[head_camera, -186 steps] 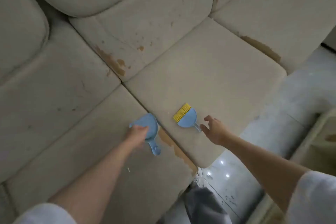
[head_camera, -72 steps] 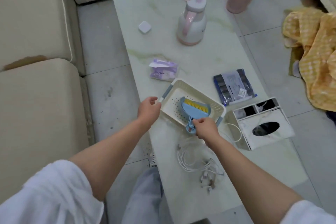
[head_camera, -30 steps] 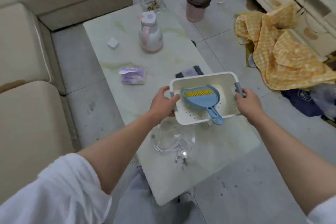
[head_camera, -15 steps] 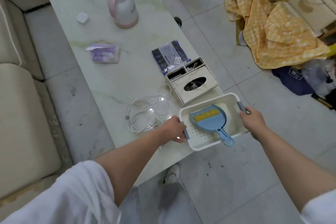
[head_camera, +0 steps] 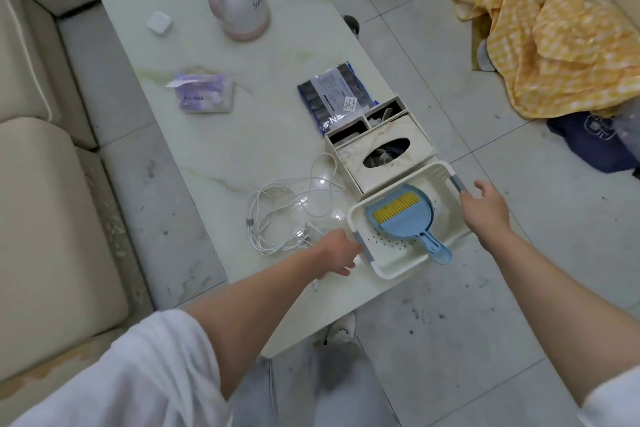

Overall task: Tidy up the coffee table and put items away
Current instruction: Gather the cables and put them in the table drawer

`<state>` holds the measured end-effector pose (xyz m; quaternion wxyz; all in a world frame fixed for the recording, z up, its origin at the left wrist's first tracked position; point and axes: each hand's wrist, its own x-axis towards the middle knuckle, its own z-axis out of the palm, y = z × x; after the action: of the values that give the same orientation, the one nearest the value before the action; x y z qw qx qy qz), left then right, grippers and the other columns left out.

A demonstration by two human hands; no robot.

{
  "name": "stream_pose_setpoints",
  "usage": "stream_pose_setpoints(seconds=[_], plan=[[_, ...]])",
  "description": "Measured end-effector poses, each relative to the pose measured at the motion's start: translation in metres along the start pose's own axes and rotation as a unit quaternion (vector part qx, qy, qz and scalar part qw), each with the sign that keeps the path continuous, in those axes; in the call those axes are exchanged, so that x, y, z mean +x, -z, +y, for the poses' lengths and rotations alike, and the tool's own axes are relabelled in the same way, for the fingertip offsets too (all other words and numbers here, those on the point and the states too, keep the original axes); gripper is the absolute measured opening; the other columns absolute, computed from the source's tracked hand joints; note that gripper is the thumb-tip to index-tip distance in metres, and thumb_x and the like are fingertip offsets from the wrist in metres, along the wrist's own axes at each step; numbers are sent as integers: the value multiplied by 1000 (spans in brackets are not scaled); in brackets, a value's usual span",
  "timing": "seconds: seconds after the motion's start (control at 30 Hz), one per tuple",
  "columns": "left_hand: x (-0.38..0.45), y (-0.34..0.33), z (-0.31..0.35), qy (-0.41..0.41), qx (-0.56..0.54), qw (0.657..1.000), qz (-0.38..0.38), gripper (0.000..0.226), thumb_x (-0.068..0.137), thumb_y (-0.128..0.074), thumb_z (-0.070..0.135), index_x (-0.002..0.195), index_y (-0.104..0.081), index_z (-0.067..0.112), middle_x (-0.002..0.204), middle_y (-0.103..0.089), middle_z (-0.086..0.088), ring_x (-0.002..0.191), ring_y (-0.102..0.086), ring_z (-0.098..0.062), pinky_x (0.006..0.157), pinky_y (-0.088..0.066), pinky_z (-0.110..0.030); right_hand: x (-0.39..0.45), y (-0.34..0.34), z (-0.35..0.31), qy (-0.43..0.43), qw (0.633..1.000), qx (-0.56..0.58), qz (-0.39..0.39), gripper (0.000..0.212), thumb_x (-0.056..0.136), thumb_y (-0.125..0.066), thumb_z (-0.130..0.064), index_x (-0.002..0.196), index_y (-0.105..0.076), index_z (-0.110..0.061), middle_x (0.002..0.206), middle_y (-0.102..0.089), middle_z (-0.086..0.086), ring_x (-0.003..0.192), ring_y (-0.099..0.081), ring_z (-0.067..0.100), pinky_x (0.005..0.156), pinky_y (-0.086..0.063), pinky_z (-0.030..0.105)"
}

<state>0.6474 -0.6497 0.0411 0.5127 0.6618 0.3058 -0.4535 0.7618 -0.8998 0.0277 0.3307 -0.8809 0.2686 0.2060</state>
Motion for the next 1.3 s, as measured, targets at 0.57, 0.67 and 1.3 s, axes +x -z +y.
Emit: stream_pose_setpoints(seconds=[0.57,0.67,1.3], plan=[[-44,256,-94,-135,271,941,148,43,99,-51,34,140,-52,20,135,-59,-6,121,-58,-24,100,-45,-34,-178,-187,-166,70,982,39,-169,21,95,-56,-34,93,-65,-15,80,-70,4,77,-66,20,81,-55,43],[-44,321,-118,-149,265,938,166,45,98,-51,39,141,-51,22,139,-55,-7,123,-56,-26,100,-45,-35,-207,-242,-201,48,985,45,-160,29,91,-56,-45,89,-65,-18,82,-71,2,84,-69,24,86,-55,44],[27,548,-47,-133,393,900,137,47,97,-52,41,141,-48,26,131,-55,-11,118,-55,-29,96,-46,-35,-189,-348,-349,-16,982,134,-134,67,94,-37,-58,112,-59,3,99,-67,19,94,-65,34,90,-50,46]])
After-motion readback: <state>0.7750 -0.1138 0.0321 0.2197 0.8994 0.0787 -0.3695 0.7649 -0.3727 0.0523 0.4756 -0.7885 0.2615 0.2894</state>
